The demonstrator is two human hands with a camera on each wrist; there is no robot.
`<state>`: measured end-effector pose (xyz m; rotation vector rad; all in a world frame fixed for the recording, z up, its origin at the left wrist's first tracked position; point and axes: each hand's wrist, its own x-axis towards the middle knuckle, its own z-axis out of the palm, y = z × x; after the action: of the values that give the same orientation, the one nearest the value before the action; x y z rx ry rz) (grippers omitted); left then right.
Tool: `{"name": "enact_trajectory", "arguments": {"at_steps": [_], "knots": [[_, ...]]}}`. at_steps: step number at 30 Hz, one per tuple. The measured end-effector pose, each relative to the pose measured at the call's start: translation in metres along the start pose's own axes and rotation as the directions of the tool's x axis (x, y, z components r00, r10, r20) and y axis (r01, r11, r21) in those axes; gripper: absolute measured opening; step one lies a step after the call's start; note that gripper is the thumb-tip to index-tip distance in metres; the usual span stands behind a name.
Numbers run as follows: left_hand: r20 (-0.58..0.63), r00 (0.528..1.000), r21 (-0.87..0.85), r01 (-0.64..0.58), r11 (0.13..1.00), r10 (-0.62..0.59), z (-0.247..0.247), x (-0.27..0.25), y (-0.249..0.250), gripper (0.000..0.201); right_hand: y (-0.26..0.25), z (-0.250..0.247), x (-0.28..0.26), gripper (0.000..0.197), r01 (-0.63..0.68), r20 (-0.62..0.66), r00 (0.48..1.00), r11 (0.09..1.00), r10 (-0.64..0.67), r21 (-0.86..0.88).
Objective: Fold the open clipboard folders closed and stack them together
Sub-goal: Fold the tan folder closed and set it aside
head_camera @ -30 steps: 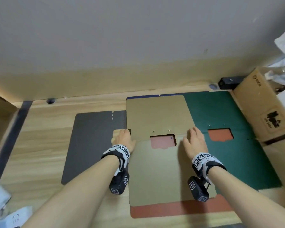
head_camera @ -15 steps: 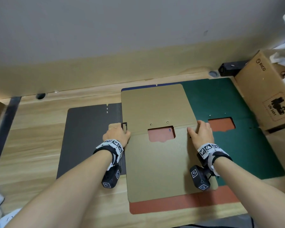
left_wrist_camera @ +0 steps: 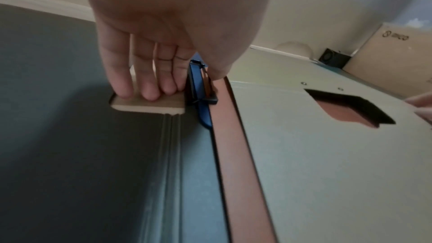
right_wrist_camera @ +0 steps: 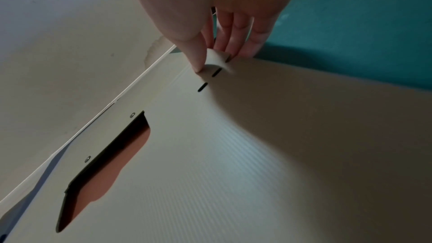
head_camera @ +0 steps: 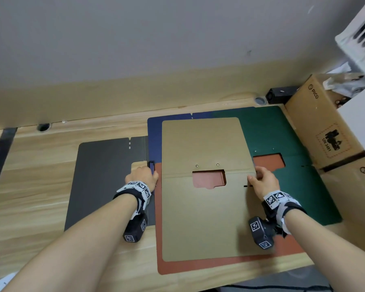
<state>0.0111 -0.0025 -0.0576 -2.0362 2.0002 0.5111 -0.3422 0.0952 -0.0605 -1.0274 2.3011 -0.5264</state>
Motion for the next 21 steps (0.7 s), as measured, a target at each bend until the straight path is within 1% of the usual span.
{"name": "enact_trajectory", "arguments": {"at_steps": [2,3,5,6,8,9,11,13,16,19,21], "knots": [[-0.054,0.999,-0.043,0.008,0.999,-0.010,-0.003,-0.009,0.003,0.036,0.003,-0.001,-0.004,0.034,-0.026,0.025,0.999,0.999,0.025,0.037],[-0.090,0.996,-0.053,-0.020,0.998,0.015,-0.003,-0.015,0.005,0.033,0.004,-0.001,-0.006,0.034,-0.036,0.034,0.999,0.998,0.034,0.042],[-0.139,0.984,-0.037,-0.117,0.992,0.111,0.002,-0.027,0.009,0.022,0.005,-0.001,-0.009,0.031,-0.056,0.048,0.997,0.997,0.054,0.043],[-0.137,0.977,-0.010,-0.167,0.986,0.164,0.006,-0.033,0.010,0.018,0.006,0.000,-0.010,0.028,-0.068,0.053,0.996,0.997,0.066,0.047],[-0.101,0.962,0.029,-0.251,0.967,0.253,0.016,-0.045,0.013,0.016,0.009,0.001,-0.011,0.020,-0.084,0.074,0.994,0.995,0.080,0.056],[-0.081,0.957,0.027,-0.277,0.960,0.278,0.022,-0.050,0.013,0.016,0.011,0.001,-0.012,0.018,-0.087,0.085,0.993,0.994,0.082,0.060],[-0.059,0.959,-0.014,-0.279,0.960,0.278,0.025,-0.059,0.012,0.017,0.010,-0.001,-0.014,0.018,-0.084,0.099,0.992,0.994,0.078,0.064],[-0.027,0.972,-0.077,-0.234,0.969,0.233,0.020,-0.064,0.008,0.022,0.006,-0.005,-0.015,0.023,-0.066,0.102,0.993,0.997,0.061,0.048],[0.058,0.990,-0.216,-0.114,0.970,0.130,0.016,-0.074,0.000,0.033,-0.006,-0.014,-0.017,0.027,-0.037,0.113,0.993,0.999,0.033,0.030],[0.139,0.990,-0.379,0.045,0.924,0.008,0.021,-0.096,-0.004,0.042,-0.019,-0.020,-0.022,0.020,0.002,0.088,0.996,0.998,-0.007,0.055],[0.189,0.979,-0.426,0.150,0.892,-0.074,0.028,-0.110,-0.006,0.047,-0.028,-0.024,-0.027,0.023,0.029,0.061,0.998,0.997,-0.033,0.066]]}}
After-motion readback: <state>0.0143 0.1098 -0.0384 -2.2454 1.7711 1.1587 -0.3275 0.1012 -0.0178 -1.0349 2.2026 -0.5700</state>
